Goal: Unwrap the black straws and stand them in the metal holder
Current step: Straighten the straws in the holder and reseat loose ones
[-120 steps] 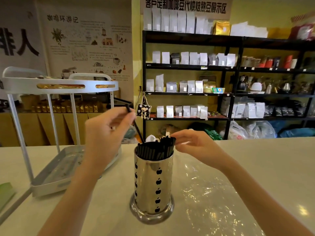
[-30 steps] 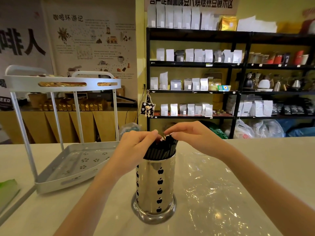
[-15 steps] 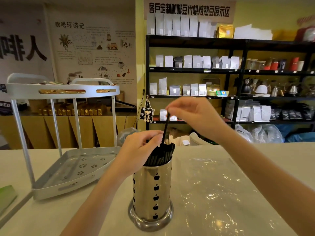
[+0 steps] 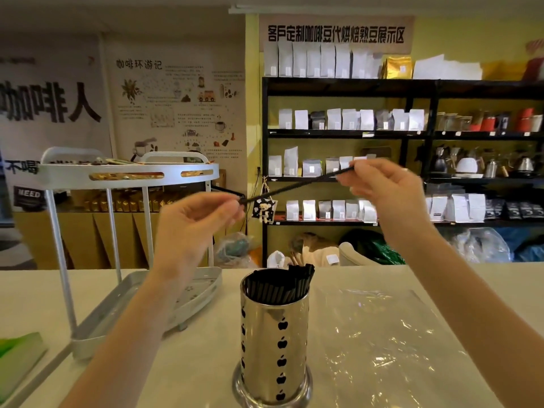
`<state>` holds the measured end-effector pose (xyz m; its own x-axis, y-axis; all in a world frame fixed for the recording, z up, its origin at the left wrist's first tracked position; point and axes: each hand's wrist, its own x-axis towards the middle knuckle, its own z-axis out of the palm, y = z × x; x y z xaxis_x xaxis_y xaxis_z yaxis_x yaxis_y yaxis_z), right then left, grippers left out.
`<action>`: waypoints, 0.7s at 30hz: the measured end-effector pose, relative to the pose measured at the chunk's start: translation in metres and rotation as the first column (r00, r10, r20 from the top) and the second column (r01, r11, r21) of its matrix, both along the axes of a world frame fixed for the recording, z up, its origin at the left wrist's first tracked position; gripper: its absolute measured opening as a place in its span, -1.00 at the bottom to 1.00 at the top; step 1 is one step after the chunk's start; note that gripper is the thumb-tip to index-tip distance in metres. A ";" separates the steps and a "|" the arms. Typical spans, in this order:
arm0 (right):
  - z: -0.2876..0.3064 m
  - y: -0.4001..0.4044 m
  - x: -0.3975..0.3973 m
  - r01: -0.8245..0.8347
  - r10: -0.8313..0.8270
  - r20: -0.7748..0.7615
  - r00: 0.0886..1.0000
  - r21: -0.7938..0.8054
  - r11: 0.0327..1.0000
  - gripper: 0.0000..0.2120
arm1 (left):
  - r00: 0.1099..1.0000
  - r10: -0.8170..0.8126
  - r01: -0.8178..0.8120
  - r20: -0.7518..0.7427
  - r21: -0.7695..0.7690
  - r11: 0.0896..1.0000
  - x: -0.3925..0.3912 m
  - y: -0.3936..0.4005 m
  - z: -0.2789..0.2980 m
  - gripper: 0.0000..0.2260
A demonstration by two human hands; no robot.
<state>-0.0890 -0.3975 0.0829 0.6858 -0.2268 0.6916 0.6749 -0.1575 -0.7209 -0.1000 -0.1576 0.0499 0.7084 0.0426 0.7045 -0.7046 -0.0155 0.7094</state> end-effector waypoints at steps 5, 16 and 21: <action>-0.054 0.021 0.008 -0.193 0.149 -0.223 0.963 -0.190 0.963 -0.87 | 0.985 0.142 -0.109 0.101 -0.278 0.954 0.000 0.007 0.024 -0.84; -0.094 0.030 0.012 -0.334 0.220 -0.419 0.881 -0.220 0.916 -0.61 | 0.958 0.167 -0.256 0.233 0.433 0.864 0.003 -0.018 -0.016 -0.76; -0.128 0.015 0.027 -0.452 0.258 -0.483 0.837 -0.343 0.824 -0.73 | 0.984 0.101 -0.167 0.145 0.583 0.795 0.004 -0.028 -0.047 -0.79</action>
